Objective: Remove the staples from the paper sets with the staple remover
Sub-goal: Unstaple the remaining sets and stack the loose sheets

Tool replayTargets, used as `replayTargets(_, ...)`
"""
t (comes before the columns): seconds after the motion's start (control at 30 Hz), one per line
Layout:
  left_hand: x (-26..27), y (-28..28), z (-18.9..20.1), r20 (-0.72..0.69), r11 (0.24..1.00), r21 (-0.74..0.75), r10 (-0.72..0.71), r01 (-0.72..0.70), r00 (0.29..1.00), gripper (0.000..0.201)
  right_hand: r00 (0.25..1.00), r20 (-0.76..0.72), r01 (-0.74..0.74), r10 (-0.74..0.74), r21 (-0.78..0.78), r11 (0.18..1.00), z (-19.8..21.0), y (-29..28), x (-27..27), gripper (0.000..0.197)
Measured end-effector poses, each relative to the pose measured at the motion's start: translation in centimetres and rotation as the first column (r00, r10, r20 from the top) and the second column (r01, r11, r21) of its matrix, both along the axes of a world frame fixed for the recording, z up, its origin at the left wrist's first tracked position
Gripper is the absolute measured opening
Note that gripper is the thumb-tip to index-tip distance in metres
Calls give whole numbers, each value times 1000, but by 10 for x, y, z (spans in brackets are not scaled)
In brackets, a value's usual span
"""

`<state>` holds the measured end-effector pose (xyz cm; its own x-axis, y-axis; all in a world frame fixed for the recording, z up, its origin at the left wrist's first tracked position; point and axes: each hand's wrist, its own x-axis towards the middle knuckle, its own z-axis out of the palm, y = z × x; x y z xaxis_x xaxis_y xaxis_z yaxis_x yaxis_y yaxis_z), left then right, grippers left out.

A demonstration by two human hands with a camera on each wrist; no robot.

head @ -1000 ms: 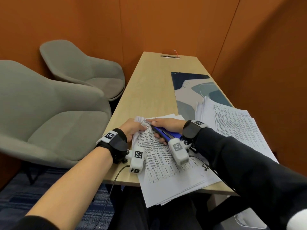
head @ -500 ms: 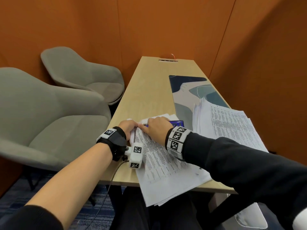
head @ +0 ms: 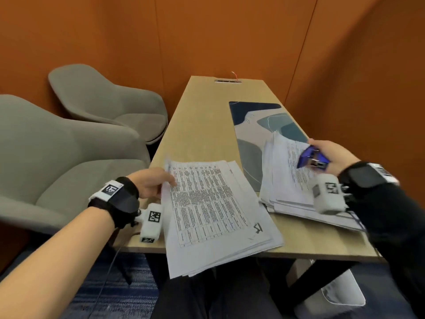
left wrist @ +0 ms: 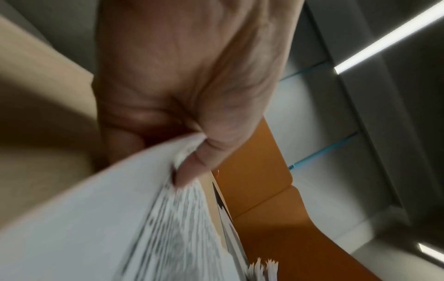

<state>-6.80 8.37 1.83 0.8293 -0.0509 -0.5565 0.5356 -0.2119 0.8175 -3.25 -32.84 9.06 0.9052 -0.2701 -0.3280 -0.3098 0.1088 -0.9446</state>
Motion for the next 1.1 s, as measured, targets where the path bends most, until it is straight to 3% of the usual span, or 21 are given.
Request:
replayTargets(0.1, 8, -12, -12, 212, 976, 97, 170, -194, 962, 26, 992, -83, 112, -96, 203, 973, -4, -60, -21, 21)
replayTargets(0.2, 22, -14, -14, 305, 950, -2, 297, -312, 905, 39, 982, -143, 162, -123, 307, 938, -15, -94, -61, 21)
replayTargets(0.27, 24, -15, -14, 281, 974, 113, 160, -198, 946, 56, 982, -136, 170, -130, 347, 922, -25, -109, -82, 9)
replayTargets(0.33, 27, -13, -19, 271, 965, 244, 30, -99, 962, 52, 976, -171, 197, -138, 398, 896, -31, -112, -92, 21)
replayTargets(0.37, 27, -14, -20, 329, 960, 258, 19, -109, 944, 44, 969, -183, 228, -168, 389, 893, -27, -107, -94, 16)
replayTargets(0.47, 19, -22, -1, 569, 933, 180, 161, -313, 807, 28, 983, -49, 182, -175, 287, 941, -8, -74, -88, 22)
replayTargets(0.53, 16, -26, 20, 699, 901, 89, 247, -424, 671, 28, 997, 77, -4, -5, 126, 992, 2, -33, -81, 19)
replayTargets(0.57, 14, -28, 32, 750, 886, 59, 265, -460, 607, 26, 985, 111, -125, 129, -35, 991, 2, -13, -75, 12)
replayTargets(0.6, 12, -29, 43, 797, 871, 44, 265, -488, 544, 24, 958, 108, -232, 264, -243, 942, 1, 9, -69, 11)
replayTargets(0.67, 9, -30, 63, 866, 841, 13, 262, -542, 427, 16, 877, -5, -385, 480, -604, 698, -8, 52, -55, 36)
replayTargets(0.7, 7, -30, 72, 890, 823, -3, 262, -567, 374, 13, 842, -62, -421, 535, -697, 581, -14, 75, -48, 42)
replayTargets(0.8, 0, -24, 94, 930, 777, -49, 265, -628, 255, 12, 789, -209, -478, 577, -799, 364, -33, 126, -21, 28)
replayTargets(0.87, -1, -10, 99, 938, 761, -65, 267, -645, 220, 11, 766, -320, -503, 557, -839, 209, -36, 144, -10, 11)
replayTargets(0.93, -2, 3, 99, 941, 755, -82, 274, -651, 199, 10, 741, -401, -530, 539, -842, 100, -32, 149, -4, 12)
replayTargets(0.97, -2, 8, 99, 943, 752, -91, 276, -653, 186, 10, 737, -394, -525, 549, -845, 99, -30, 150, 0, 26)
replayTargets(1.0, -3, 10, 98, 947, 750, -102, 275, -653, 168, 10, 749, -326, -505, 577, -845, 178, -28, 150, 4, 48)
replayTargets(1.03, -2, 11, 98, 949, 750, -118, 278, -651, 149, 11, 762, -204, -480, 615, -815, 324, -22, 150, 5, 71)
replayTargets(1.1, 1, 9, 97, 951, 747, -132, 280, -652, 129, 17, 773, 115, -474, 624, -549, 688, -3, 156, 7, 102)
